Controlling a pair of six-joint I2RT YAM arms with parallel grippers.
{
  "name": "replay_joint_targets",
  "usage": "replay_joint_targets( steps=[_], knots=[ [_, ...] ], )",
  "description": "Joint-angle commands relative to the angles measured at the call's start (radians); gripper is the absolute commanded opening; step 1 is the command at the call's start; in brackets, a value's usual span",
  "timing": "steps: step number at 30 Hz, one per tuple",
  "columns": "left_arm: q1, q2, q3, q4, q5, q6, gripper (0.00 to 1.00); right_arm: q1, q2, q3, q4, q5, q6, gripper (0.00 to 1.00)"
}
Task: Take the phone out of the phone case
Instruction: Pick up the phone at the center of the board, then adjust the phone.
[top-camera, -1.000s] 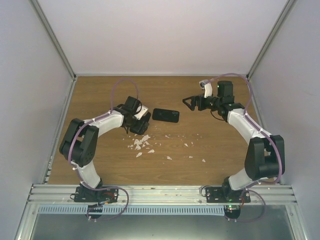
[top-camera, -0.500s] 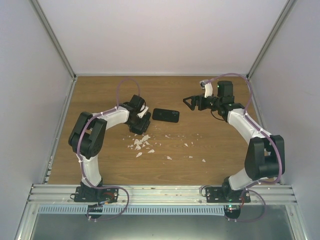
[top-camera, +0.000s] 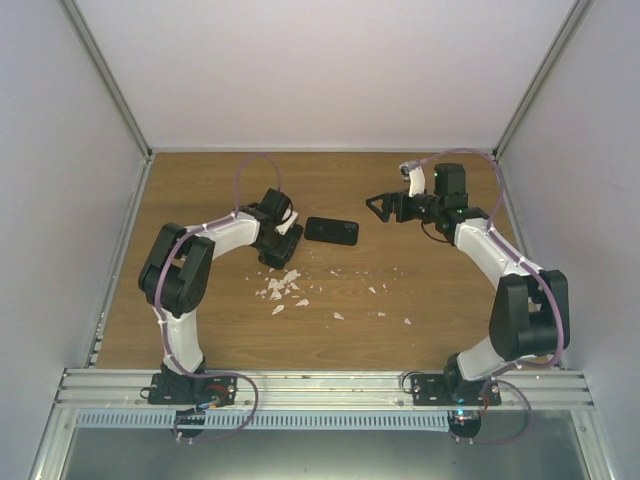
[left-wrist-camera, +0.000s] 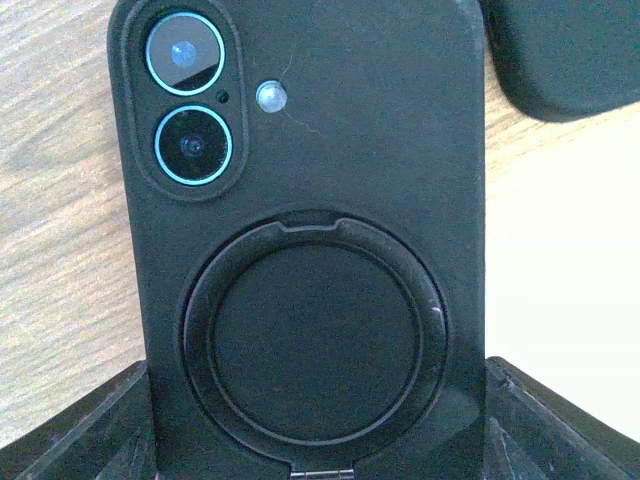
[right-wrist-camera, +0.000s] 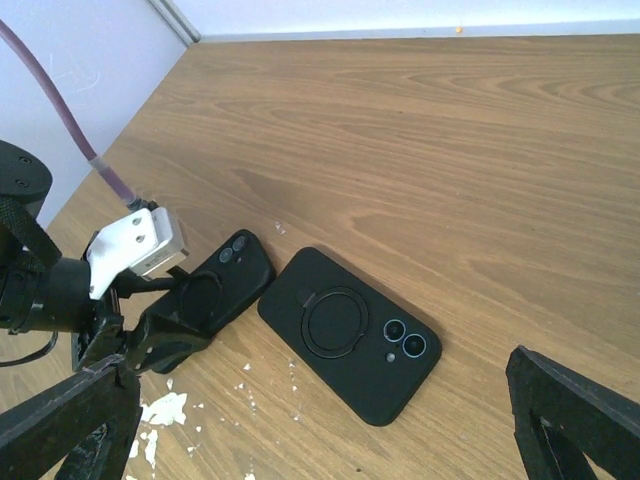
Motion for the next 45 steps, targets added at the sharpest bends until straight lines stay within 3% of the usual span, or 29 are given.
replay_joint_targets(
  steps=[1,8,17,27,41,45],
  knots=[
    [-0.018,-0.101,-0.066,0.060,-0.029,0.026,0.46,0.010,0.001,-0.013,0.037,-0.017,0.019,1.00],
    [-0.083,-0.240,-0.124,0.117,0.010,0.065,0.39,0.010,0.015,-0.021,0.047,-0.040,0.040,1.00],
    [-0.190,-0.357,-0.101,0.182,0.088,0.089,0.39,0.012,0.038,-0.048,0.066,-0.199,0.092,1.00],
    [-0.306,-0.426,-0.085,0.247,0.051,0.177,0.39,0.012,0.037,-0.063,0.085,-0.325,0.156,0.99],
    [-0.390,-0.409,-0.030,0.267,-0.061,0.252,0.39,0.050,0.009,-0.090,0.056,-0.405,0.190,0.68],
    [-0.402,-0.409,-0.030,0.276,-0.076,0.276,0.39,0.069,-0.013,-0.108,0.068,-0.411,0.193,0.47]
  ],
)
